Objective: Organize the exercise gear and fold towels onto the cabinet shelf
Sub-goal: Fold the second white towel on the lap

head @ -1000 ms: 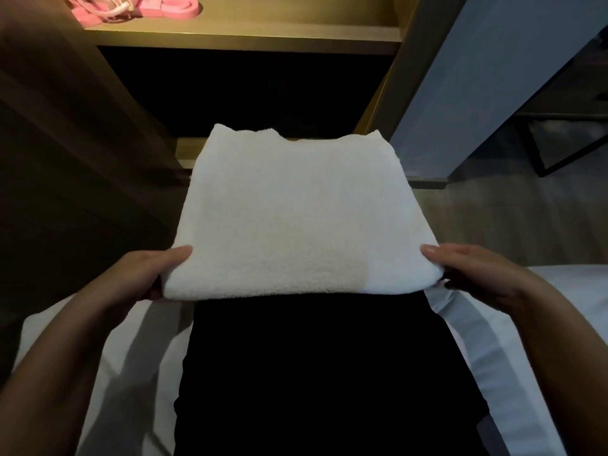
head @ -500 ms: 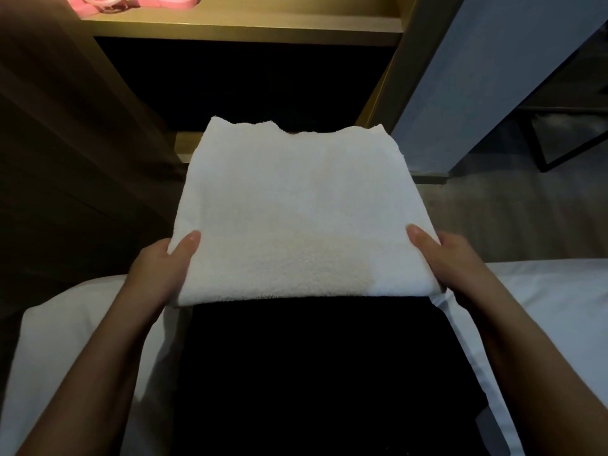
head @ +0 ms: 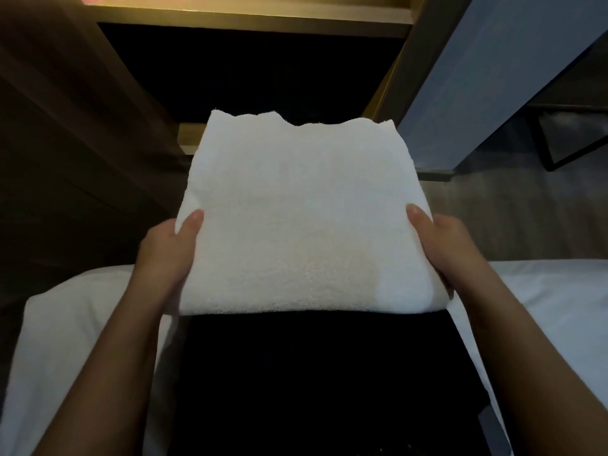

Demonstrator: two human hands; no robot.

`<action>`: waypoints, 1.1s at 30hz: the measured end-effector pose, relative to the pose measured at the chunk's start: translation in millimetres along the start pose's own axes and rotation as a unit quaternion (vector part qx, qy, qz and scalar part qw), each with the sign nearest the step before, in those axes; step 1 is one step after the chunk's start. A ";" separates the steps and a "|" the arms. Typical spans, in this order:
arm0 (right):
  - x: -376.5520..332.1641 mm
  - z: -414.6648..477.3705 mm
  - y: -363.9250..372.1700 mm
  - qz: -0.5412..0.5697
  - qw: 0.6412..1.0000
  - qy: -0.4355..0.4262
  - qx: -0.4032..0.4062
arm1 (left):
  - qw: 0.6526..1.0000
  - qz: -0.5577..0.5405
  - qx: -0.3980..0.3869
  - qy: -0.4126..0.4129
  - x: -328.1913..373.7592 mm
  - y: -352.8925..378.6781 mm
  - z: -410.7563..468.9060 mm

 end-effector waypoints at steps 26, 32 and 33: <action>-15.0 61.4 2.3 0.101 0.992 0.078 -0.017 | 0.985 -0.062 -0.084 -0.135 33.0 19.5 63.0; -38.8 86.7 -5.0 0.100 0.993 0.013 0.060 | 0.987 -0.095 -0.035 -0.127 57.5 21.7 73.1; -35.5 87.7 -4.8 0.108 0.992 0.015 0.061 | 0.986 -0.096 -0.038 -0.128 54.9 23.3 76.6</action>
Point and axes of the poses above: each hand's wrist, its own z-axis towards the middle knuckle, its own y-axis out of the palm, x = y × z, the point moved 10 cm from there along z, towards the middle knuckle, and after that the axes turned 12 degrees about -y, right-handed, at the moved point
